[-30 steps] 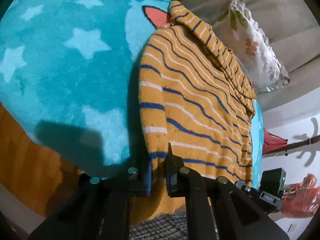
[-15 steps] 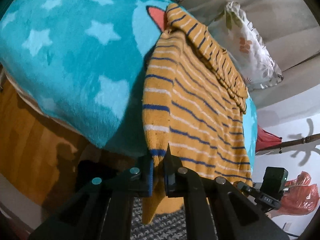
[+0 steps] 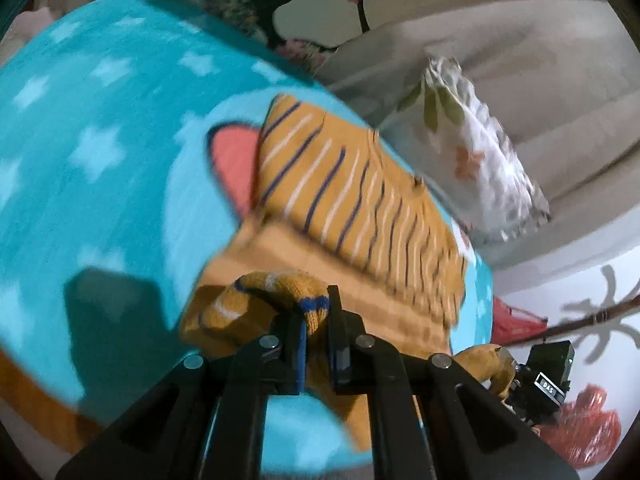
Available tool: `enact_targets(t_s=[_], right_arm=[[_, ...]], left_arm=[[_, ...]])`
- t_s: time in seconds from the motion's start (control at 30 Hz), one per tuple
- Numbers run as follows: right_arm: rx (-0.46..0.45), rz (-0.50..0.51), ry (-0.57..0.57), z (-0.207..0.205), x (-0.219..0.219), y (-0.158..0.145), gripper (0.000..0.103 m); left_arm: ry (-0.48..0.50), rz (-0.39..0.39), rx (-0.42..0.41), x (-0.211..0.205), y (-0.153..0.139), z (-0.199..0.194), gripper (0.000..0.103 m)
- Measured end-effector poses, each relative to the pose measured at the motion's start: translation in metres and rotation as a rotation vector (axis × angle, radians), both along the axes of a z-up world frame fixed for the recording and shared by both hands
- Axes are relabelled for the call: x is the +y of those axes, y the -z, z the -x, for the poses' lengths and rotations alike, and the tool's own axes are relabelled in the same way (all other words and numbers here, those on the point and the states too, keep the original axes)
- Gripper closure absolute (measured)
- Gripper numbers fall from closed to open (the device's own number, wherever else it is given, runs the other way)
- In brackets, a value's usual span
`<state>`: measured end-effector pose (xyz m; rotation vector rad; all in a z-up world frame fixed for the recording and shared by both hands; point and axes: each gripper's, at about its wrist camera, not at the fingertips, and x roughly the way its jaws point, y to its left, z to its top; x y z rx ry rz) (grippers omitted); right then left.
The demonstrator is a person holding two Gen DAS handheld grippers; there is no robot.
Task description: Fold small clothes
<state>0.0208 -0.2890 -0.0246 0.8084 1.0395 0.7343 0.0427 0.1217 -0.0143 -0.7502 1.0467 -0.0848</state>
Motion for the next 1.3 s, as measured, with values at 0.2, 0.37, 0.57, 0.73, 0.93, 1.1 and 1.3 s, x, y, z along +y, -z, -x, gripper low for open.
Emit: enact_targets(t_s=[0.2, 0.37, 0.57, 0.73, 0.93, 1.1, 1.3], right_arm=[[0.033, 0.069, 0.132, -0.086, 0.009, 0.007, 0.094], [0.114, 0.086, 0.207, -0.135, 0.006, 0.037, 0.092], [0.237, 0.018, 0.299, -0.183, 0.001, 0.071, 0.069], [0.284, -0.100, 0.377, -0.198, -0.010, 0.085, 0.062], [0.316, -0.127, 0.406, -0.206, -0.016, 0.089, 0.057], [0.372, -0.295, 0.545, -0.199, -0.037, 0.099, 0.042], [0.338, -0.211, 0.559, -0.191, -0.048, 0.081, 0.039]], left_arm=[[-0.006, 0.038, 0.041, -0.017, 0.019, -0.082, 0.096], [0.023, 0.086, 0.089, -0.003, 0.028, -0.144, 0.094], [-0.045, 0.266, 0.127, 0.021, 0.052, -0.181, 0.079], [-0.091, 0.371, 0.108, 0.034, 0.064, -0.186, 0.057], [-0.092, 0.319, 0.062, 0.043, 0.050, -0.191, 0.045], [0.002, 0.150, 0.042, 0.020, 0.033, -0.198, 0.045], [0.146, -0.210, 0.065, -0.014, 0.028, -0.192, 0.044]])
